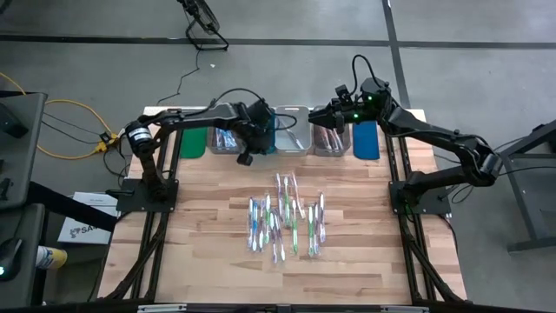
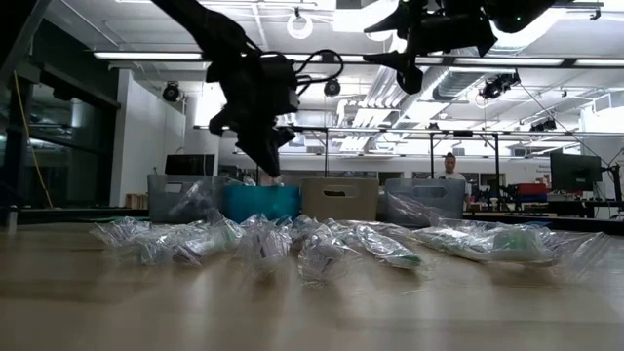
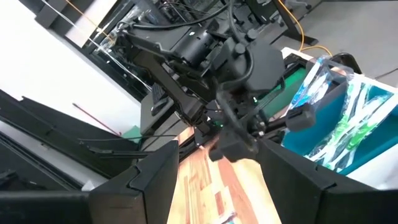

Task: Pick & Place Toothbrushes
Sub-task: Put the green toothbrush into the blue bin

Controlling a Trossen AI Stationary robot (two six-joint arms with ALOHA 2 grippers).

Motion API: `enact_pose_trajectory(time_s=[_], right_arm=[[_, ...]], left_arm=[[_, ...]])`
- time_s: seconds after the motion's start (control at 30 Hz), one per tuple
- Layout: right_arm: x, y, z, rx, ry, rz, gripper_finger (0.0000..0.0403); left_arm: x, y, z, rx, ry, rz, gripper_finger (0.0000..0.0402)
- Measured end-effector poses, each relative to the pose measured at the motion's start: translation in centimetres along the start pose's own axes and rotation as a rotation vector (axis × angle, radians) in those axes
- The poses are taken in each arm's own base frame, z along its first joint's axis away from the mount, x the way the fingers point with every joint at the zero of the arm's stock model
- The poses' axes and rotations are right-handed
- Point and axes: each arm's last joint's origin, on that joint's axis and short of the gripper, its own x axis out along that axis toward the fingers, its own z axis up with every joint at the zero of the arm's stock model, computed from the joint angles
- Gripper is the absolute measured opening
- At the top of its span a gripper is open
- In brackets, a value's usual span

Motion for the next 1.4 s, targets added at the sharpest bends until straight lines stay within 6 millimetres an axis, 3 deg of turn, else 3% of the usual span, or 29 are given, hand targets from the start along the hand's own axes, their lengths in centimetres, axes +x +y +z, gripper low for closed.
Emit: enact_pose_trajectory(time_s=[0.13,0.57,0.9,1.4], right_arm=[[0.0,0.0,0.0,-0.004,0.000,0.000,0.0215],[0.0,0.0,0.0,-0.008,0.000,0.000,0.0215],[0.0,0.0,0.0,-0.009,0.003,0.002,0.0215],[0.0,0.0,0.0,-0.011,0.003,0.003,0.0215]], left_arm=[[0.1,0.1,0.3,0.020,0.071,0.099,0.0001],[-0.1,0.4,0.2,-0.016,0.145,0.167,0.0001],[-2.0,1.0,1.2,-0.039,0.160,0.260,0.0001],[-1.0,1.0,0.3,-0.116,0.229,0.323,0.0001]])
